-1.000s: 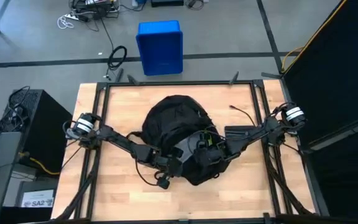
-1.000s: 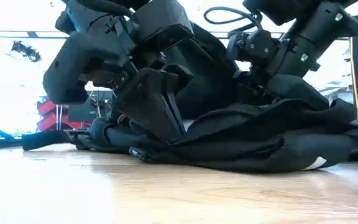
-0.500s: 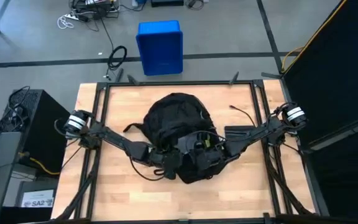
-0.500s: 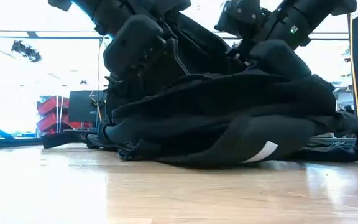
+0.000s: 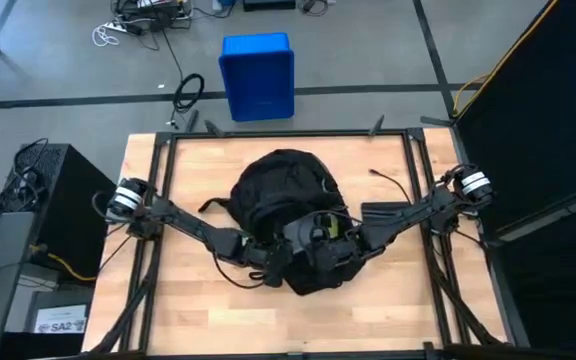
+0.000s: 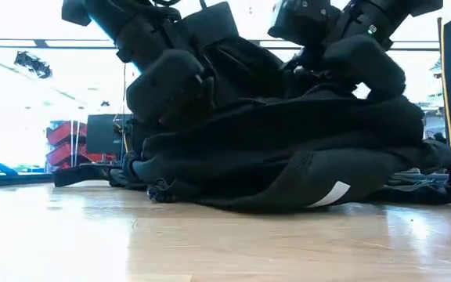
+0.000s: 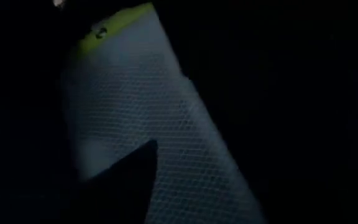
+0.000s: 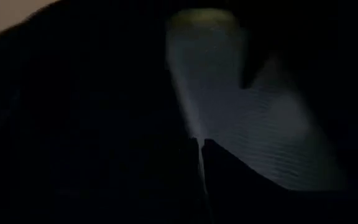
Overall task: Unpack backpack
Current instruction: Remove the zip lock bag from the backpack
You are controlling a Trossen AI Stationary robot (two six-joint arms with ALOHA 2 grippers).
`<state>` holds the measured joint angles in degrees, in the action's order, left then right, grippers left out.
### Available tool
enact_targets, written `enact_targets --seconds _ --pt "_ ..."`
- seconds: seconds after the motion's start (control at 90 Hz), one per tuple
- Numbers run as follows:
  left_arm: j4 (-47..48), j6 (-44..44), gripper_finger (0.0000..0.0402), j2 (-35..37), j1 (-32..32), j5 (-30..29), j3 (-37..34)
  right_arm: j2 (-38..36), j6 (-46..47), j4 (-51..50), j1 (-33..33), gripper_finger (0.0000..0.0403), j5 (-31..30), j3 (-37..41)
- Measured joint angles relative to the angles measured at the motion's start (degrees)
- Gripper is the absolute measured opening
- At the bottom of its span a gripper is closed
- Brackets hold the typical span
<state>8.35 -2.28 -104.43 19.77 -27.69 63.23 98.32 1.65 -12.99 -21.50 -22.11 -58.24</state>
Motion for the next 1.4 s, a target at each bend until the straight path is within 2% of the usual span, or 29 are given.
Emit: enact_targets --seconds 0.156,0.311,0.5,0.656,0.744,0.833,0.989,1.156,1.222,1.344,1.4 --pt "-0.1 -0.1 0.0236 -0.1 0.0 0.6 0.0 1.5 -1.3 -0.5 -1.2 0.0030 1.1 0.0" --pt "-3.7 -0.7 0.0236 -0.1 0.0 7.8 0.0 2.9 -1.5 -0.1 -1.9 0.0109 1.0 -0.1" --pt "-1.5 0.0 0.0236 -0.5 -0.1 3.9 0.0 5.6 -3.8 -0.4 -2.2 0.0218 -6.1 -0.1" --pt "-0.8 -0.8 0.0236 -2.2 -0.7 4.1 0.0 7.9 -4.3 -0.2 -1.1 0.0261 -10.3 -0.1" --pt "-0.8 -0.1 0.0236 -2.9 -0.8 4.6 0.0 8.4 -4.3 0.0 -0.1 0.0257 -10.6 -0.2" --pt "-1.3 0.3 0.0236 -3.4 -1.1 4.7 0.0 8.7 -3.6 0.2 0.7 0.0234 -10.7 -0.2" --pt "-1.0 -1.2 0.0236 -3.5 -2.1 -1.5 0.0 8.8 -3.0 0.7 1.3 0.0157 -8.7 -0.1" --pt "-0.4 -2.0 0.0236 -3.8 -3.6 -2.7 0.0 8.9 -2.9 1.2 1.3 0.0092 -6.1 0.0" --pt "0.4 -3.1 0.0236 -4.2 -3.9 -2.0 0.0 8.9 -2.9 1.3 1.2 0.0081 -5.5 0.0" --pt "1.2 -4.0 0.0236 -4.9 -4.7 4.7 0.2 8.9 -2.8 1.5 1.1 0.0080 -5.2 0.0" --pt "0.8 -4.0 0.0236 -5.3 -4.6 4.1 0.2 8.9 -2.8 1.5 1.1 0.0088 -5.1 0.0"
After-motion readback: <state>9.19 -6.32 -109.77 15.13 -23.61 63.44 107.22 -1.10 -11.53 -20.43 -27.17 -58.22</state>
